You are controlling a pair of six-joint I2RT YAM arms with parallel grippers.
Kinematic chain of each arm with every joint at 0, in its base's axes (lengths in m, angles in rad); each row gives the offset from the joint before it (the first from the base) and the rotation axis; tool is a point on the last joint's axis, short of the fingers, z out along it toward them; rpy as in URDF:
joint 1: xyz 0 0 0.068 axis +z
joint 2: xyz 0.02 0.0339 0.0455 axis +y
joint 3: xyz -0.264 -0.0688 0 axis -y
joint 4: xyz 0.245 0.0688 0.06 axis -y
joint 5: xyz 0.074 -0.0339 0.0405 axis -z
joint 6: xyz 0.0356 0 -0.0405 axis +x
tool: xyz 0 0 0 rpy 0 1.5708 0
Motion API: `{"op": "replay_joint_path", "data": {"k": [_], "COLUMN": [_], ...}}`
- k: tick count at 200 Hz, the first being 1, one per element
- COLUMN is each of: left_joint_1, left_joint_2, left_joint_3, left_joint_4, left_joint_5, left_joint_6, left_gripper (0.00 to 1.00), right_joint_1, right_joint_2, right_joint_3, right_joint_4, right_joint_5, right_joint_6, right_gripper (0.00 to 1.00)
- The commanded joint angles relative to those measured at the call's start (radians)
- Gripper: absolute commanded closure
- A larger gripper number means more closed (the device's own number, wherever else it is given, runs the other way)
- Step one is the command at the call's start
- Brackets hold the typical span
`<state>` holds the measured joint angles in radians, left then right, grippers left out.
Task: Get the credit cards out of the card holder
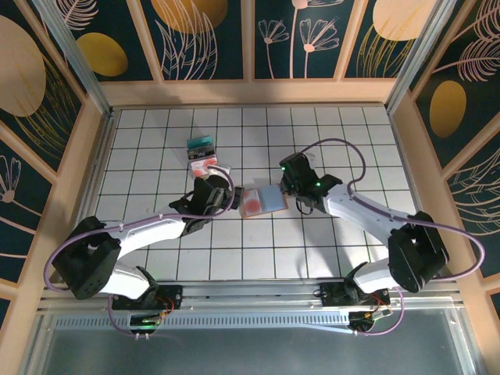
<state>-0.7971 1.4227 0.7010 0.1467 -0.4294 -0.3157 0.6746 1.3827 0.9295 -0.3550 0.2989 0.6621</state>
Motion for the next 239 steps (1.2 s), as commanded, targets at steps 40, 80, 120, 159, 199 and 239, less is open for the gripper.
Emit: {"op": "replay_joint_path", "data": {"k": [40, 80, 120, 159, 199, 239], "left_joint_1": [-0.021, -0.021, -0.019, -0.019, -0.017, -0.016], "left_joint_2": [0.078, 0.147, 0.228, 0.285, 0.338, 0.354], "left_joint_3": [-0.004, -0.001, 0.016, 0.053, 0.069, 0.068], "left_joint_4": [0.048, 0.074, 0.076, 0.083, 0.083, 0.08], "left_joint_5": [-0.041, -0.042, -0.074, -0.067, -0.068, -0.065], "left_joint_6": [-0.054, -0.118, -0.167, -0.171, -0.175, -0.176], "left_gripper": [0.01, 0.01, 0.01, 0.01, 0.01, 0.01], "right_joint_1": [-0.004, 0.014, 0.019, 0.019, 0.016, 0.011], "right_joint_2": [-0.061, 0.037, 0.155, 0.229, 0.264, 0.296], "right_joint_3": [-0.038, -0.01, 0.024, 0.047, 0.049, 0.054], "right_joint_4": [0.094, 0.139, 0.131, 0.14, 0.173, 0.19], "right_joint_5": [-0.137, -0.246, -0.323, -0.373, -0.423, -0.455], "right_joint_6": [-0.008, -0.027, -0.038, -0.05, -0.053, -0.055], "right_gripper": [0.7, 0.7, 0.7, 0.7, 0.7, 0.7]}}
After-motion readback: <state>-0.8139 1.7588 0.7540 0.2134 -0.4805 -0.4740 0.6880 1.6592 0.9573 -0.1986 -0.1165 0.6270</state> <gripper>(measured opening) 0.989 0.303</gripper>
